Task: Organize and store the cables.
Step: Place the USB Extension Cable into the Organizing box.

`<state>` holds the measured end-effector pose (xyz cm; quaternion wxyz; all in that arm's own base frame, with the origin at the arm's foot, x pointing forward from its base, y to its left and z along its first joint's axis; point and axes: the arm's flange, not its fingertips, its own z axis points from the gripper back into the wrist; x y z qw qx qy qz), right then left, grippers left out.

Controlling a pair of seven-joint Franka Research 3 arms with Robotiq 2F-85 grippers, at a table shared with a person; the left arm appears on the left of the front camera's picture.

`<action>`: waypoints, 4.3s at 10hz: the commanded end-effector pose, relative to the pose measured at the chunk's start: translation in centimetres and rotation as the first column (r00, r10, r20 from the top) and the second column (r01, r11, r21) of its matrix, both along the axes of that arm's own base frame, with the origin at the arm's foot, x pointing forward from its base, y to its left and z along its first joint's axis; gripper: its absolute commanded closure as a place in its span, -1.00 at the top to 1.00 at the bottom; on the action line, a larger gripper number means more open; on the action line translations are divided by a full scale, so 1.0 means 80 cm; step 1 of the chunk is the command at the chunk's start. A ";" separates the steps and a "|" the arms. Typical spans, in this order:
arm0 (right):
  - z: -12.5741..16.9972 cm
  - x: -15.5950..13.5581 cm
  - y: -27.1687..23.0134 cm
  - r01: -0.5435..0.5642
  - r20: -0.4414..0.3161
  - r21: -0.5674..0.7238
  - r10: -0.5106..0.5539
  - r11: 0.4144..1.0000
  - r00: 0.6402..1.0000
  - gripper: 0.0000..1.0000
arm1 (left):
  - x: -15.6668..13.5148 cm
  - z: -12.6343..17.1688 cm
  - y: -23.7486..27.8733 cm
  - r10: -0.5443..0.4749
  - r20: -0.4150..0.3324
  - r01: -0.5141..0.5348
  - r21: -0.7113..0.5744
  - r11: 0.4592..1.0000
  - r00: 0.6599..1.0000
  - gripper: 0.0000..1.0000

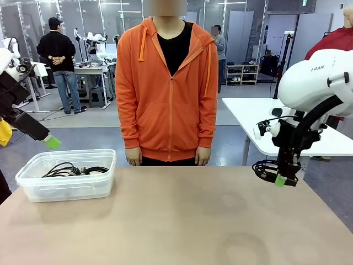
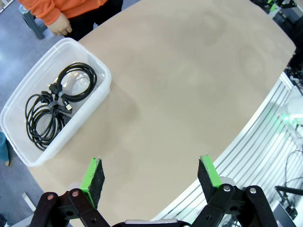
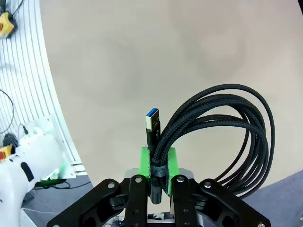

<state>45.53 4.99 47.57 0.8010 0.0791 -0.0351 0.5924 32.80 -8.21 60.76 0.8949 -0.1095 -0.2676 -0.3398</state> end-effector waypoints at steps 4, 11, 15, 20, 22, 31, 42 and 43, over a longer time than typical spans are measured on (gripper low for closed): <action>0.024 -0.006 0.066 0.127 -0.010 0.063 -0.127 0.990 0.992 -1.00 | 0.002 0.001 0.000 -0.002 0.010 0.002 0.022 1.000 1.000 1.00; -0.019 0.006 0.229 -0.041 -0.015 -0.039 0.040 0.998 0.999 -1.00 | 0.002 0.001 0.000 -0.002 0.010 0.002 0.022 1.000 1.000 1.00; -0.066 0.012 0.307 -0.166 -0.017 -0.100 0.166 0.981 0.986 -1.00 | 0.002 0.001 0.000 -0.002 0.010 0.002 0.022 1.000 1.000 1.00; -0.145 0.009 0.360 -0.275 0.015 -0.108 0.278 0.955 0.960 -1.00 | 0.002 0.001 0.000 -0.002 0.010 0.002 0.022 1.000 1.000 1.00; -0.165 0.008 0.360 -0.286 0.040 -0.077 0.290 0.955 0.956 -1.00 | 0.002 0.001 0.000 -0.002 0.010 0.002 0.022 1.000 1.000 1.00; -0.194 0.012 0.349 -0.297 0.006 -0.067 0.298 0.953 0.955 -0.54 | 0.002 0.001 0.000 -0.002 0.010 0.002 0.022 1.000 1.000 1.00; -0.153 -0.006 0.322 -0.308 0.020 -0.014 0.309 0.951 0.951 1.00 | 0.000 0.000 -0.001 0.000 0.000 0.000 0.001 1.000 1.000 1.00; -0.140 -0.009 0.315 -0.306 0.038 -0.001 0.306 0.952 0.951 1.00 | 0.012 0.000 -0.005 -0.074 -0.002 0.074 0.040 0.996 0.997 1.00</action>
